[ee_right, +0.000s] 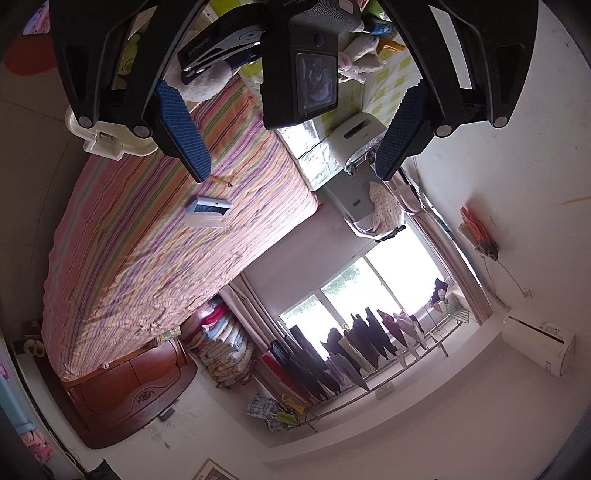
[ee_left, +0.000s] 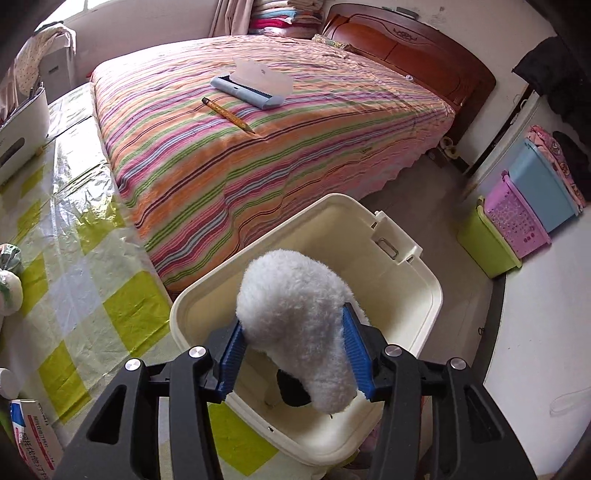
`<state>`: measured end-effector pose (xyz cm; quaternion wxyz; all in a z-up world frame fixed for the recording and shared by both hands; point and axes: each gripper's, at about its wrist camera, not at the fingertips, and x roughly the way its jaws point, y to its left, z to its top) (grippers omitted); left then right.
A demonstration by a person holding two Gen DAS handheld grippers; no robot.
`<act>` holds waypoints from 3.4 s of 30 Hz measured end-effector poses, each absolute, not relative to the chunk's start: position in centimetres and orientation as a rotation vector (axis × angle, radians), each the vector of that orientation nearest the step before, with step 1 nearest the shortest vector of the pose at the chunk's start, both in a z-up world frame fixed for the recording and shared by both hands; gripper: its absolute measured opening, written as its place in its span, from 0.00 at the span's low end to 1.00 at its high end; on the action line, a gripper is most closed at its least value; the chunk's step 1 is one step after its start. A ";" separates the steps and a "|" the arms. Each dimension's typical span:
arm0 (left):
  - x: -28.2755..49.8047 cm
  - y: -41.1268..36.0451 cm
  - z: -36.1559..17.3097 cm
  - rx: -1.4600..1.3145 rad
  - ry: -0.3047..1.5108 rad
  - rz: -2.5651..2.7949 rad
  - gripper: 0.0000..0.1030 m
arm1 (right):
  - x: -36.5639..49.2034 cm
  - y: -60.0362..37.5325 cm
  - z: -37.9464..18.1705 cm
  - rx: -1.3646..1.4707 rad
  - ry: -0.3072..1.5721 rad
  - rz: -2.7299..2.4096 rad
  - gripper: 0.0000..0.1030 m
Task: Collect trash
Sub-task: 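Release the plush toy into the cream bin with the right tool while the left tool drops the cloth in, then return both tools to the table and approach the white medicine box with the right tool, then grasp the white medicine box with the right tool while the left tool grasps the silver blister pack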
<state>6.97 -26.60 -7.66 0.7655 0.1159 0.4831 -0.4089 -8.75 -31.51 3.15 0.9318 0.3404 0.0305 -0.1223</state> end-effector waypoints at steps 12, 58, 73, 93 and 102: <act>6.0 -28.5 -8.3 0.270 1.021 -0.913 0.71 | -8.6 -31.7 2.7 0.706 0.070 -0.246 0.86; 4.3 13.0 -4.4 -0.315 0.877 -0.236 0.93 | 2.8 -11.4 -7.9 0.466 0.737 0.132 0.92; 4.8 13.2 -6.3 -0.397 0.971 -0.226 0.93 | 6.0 -8.7 -11.4 0.448 0.853 0.219 0.71; 7.5 10.9 -8.9 -0.427 1.053 -0.202 0.93 | 4.3 -14.6 -7.9 0.500 0.635 0.151 0.60; 9.6 9.2 -10.2 -0.440 1.095 -0.204 0.78 | 3.5 -17.1 -6.4 0.518 0.551 0.116 0.60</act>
